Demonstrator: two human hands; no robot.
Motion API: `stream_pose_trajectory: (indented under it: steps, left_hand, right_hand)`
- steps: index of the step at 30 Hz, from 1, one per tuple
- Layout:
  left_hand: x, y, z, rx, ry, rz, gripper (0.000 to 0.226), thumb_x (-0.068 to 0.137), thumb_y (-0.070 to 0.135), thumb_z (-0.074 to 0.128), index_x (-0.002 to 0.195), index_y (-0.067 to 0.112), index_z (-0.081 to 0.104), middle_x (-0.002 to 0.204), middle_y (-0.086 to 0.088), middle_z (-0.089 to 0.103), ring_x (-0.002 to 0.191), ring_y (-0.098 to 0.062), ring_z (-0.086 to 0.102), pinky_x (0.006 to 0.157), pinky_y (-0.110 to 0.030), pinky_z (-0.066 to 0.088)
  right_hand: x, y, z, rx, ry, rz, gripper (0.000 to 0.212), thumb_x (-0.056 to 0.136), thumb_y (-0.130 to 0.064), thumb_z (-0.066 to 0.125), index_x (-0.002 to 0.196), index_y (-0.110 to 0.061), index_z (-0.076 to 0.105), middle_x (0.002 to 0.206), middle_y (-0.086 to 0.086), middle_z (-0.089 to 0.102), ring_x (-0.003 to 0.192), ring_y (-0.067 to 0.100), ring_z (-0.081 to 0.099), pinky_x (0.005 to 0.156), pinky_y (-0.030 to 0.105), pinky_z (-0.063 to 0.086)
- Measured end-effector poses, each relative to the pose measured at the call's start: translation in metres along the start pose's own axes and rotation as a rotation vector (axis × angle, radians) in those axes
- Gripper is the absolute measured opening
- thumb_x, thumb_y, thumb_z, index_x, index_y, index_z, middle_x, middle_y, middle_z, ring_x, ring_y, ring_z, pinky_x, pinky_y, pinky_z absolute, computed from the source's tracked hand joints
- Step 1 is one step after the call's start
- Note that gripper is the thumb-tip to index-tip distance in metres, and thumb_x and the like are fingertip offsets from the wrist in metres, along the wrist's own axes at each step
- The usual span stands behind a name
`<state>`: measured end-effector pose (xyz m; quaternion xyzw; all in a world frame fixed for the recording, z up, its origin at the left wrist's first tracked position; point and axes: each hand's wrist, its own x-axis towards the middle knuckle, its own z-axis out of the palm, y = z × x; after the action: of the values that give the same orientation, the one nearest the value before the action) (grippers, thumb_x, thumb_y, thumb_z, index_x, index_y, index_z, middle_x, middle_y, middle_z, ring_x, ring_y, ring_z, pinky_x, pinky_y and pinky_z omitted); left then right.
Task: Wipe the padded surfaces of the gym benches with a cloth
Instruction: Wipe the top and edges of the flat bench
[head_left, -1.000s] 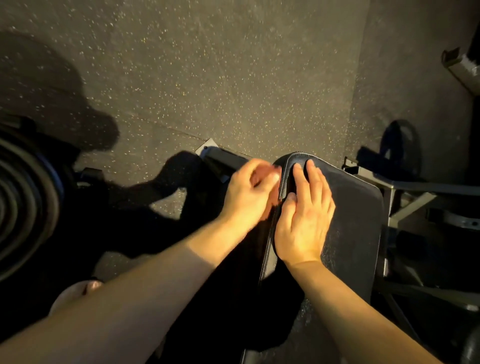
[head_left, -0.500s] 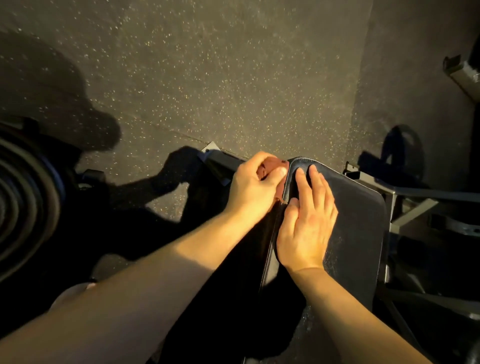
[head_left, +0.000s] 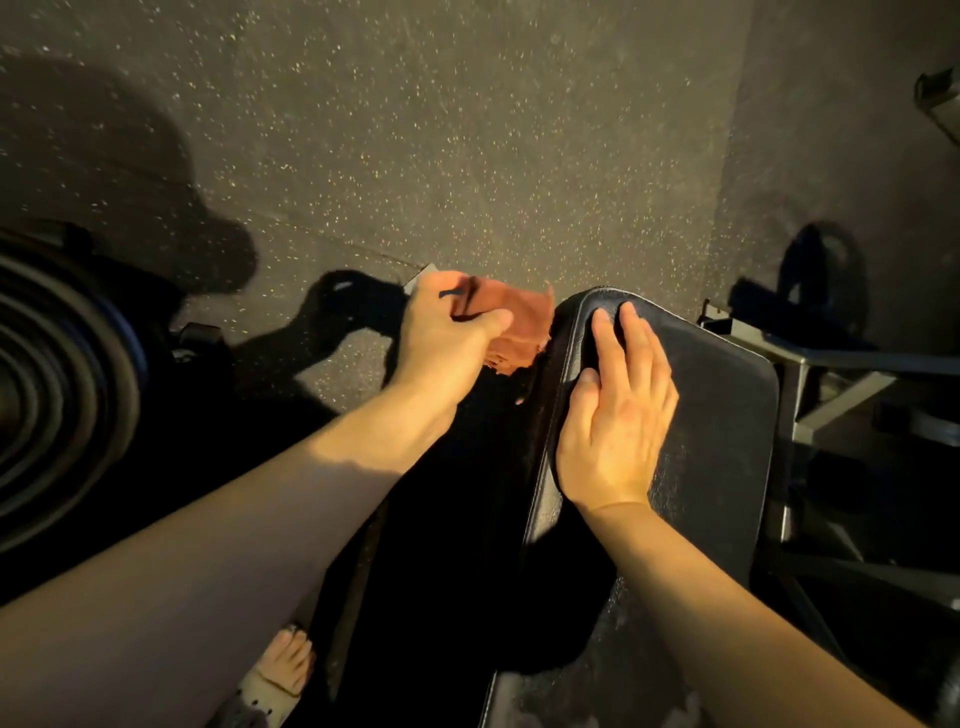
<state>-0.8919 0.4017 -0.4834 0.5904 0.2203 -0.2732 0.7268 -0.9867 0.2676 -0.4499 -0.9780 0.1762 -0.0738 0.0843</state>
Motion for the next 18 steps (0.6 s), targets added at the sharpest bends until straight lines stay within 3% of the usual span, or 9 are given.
stream_pose_trajectory:
  steps: [3, 5, 7, 10, 13, 16, 18]
  left_hand:
    - [-0.022, -0.001, 0.007, -0.018, -0.198, 0.035, 0.028, 0.089, -0.001, 0.073, 0.107, 0.020, 0.067, 0.089, 0.004, 0.076, 0.081, -0.007, 0.074, 0.068, -0.022, 0.057]
    - [-0.034, -0.007, -0.008, 0.183, -0.289, 0.106, 0.034, 0.084, 0.003, 0.080, 0.107, 0.026, 0.069, 0.092, 0.008, 0.075, 0.082, 0.000, 0.071, 0.070, -0.014, 0.053]
    - [-0.048, -0.015, -0.027, 0.332, -0.445, 0.124, 0.033, 0.081, 0.001, 0.081, 0.101, 0.026, 0.071, 0.088, 0.010, 0.075, 0.078, 0.002, 0.070, 0.072, -0.013, 0.052]
    - [-0.074, -0.026, -0.048, 0.375, -0.612, -0.005, 0.014, 0.085, 0.005, 0.078, 0.091, 0.018, 0.075, 0.078, 0.002, 0.076, 0.069, -0.005, 0.070, 0.066, -0.018, 0.052]
    - [-0.062, -0.024, -0.037, 0.312, -0.409, 0.027, 0.015, 0.084, 0.011, 0.080, 0.098, 0.012, 0.075, 0.082, -0.005, 0.075, 0.072, -0.016, 0.071, 0.068, -0.031, 0.057]
    - [-0.022, -0.003, 0.002, 0.196, -0.185, 0.167, 0.020, 0.086, 0.010, 0.080, 0.105, 0.015, 0.075, 0.088, 0.000, 0.076, 0.074, -0.009, 0.067, 0.068, -0.027, 0.056]
    - [-0.010, 0.003, 0.016, 0.222, -0.171, 0.212, 0.019, 0.087, 0.014, 0.079, 0.104, 0.020, 0.076, 0.084, 0.005, 0.075, 0.072, -0.007, 0.067, 0.068, -0.026, 0.056]
  right_hand:
    - [0.000, 0.001, 0.001, -0.006, 0.006, -0.005, 0.054, 0.099, -0.022, 0.038, 0.152, -0.020, 0.044, 0.163, 0.001, 0.034, 0.152, 0.021, 0.026, 0.121, 0.043, 0.023]
    - [0.000, 0.001, 0.000, -0.002, 0.004, -0.001, 0.054, 0.098, -0.023, 0.037, 0.152, -0.020, 0.044, 0.163, 0.001, 0.034, 0.152, 0.021, 0.026, 0.121, 0.043, 0.023]
    - [0.001, 0.000, 0.000, -0.002, 0.003, 0.001, 0.054, 0.098, -0.023, 0.037, 0.152, -0.021, 0.045, 0.163, 0.001, 0.034, 0.152, 0.021, 0.026, 0.121, 0.043, 0.023]
    - [0.000, -0.001, 0.000, -0.007, -0.004, 0.005, 0.054, 0.098, -0.022, 0.038, 0.152, -0.021, 0.044, 0.163, 0.000, 0.034, 0.152, 0.020, 0.026, 0.121, 0.042, 0.022]
    - [0.001, 0.000, 0.000, -0.006, -0.003, 0.004, 0.054, 0.098, -0.023, 0.038, 0.152, -0.022, 0.044, 0.163, 0.000, 0.034, 0.152, 0.020, 0.026, 0.120, 0.041, 0.022]
    - [0.000, 0.001, 0.000, -0.013, -0.003, -0.007, 0.054, 0.098, -0.024, 0.037, 0.152, -0.021, 0.044, 0.163, 0.001, 0.034, 0.151, 0.021, 0.027, 0.120, 0.042, 0.024]
    - [0.001, 0.001, 0.000, -0.021, -0.006, -0.009, 0.054, 0.099, -0.025, 0.037, 0.153, -0.021, 0.043, 0.163, 0.001, 0.033, 0.151, 0.022, 0.027, 0.120, 0.044, 0.025]
